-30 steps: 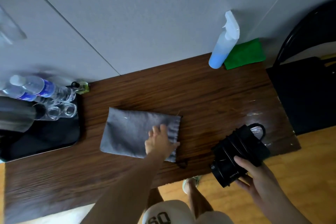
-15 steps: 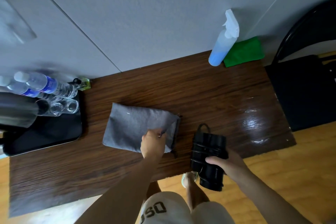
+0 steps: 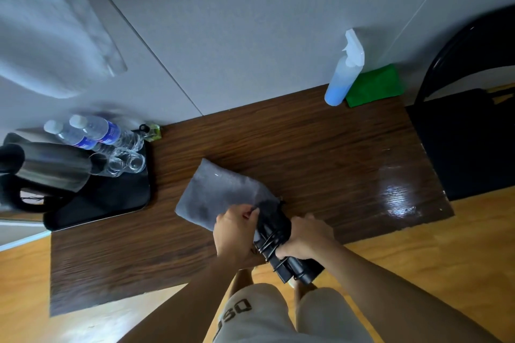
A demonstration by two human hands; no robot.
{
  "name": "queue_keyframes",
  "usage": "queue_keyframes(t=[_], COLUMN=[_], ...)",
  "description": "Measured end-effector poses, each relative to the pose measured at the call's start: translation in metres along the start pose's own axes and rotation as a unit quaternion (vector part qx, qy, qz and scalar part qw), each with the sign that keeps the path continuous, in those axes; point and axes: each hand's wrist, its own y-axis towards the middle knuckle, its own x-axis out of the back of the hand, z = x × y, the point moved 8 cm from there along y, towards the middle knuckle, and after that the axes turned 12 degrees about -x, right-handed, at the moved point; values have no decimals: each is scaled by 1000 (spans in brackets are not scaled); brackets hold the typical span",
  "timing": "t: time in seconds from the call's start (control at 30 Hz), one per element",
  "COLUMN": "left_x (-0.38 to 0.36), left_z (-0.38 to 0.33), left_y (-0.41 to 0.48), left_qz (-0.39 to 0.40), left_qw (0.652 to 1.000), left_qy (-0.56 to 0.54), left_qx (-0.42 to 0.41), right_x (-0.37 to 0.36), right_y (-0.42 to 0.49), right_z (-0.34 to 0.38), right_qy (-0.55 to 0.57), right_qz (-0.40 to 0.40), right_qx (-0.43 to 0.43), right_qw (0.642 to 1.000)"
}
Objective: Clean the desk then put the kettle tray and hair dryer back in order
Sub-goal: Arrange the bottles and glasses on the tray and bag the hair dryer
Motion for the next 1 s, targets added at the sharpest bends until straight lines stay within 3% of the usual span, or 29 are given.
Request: queue_keyframes(t=[0.17, 0.37, 0.5, 0.7, 1.0], left_x=[-4, 3, 6, 9, 13], left_z=[-8, 16, 11, -6, 6], left_y=[-22, -38, -41, -32, -36], left_qz=[25, 46, 12, -41, 3], left_qw=[994, 994, 995, 993, 994], left_qy=[77, 79, 51, 17, -7], left_qx=[-75, -64, -79, -107, -112], right_x=[-16, -12, -6, -15, -40], right_y=[-8, 3, 9, 13, 25], right_z=[24, 15, 14, 36, 28], right_qy=[-37, 122, 205, 227, 503], right_qz=[-14, 29, 36, 39, 113], right_qx=[40, 16, 8, 56, -4], right_qw=[998, 992, 978, 971, 857])
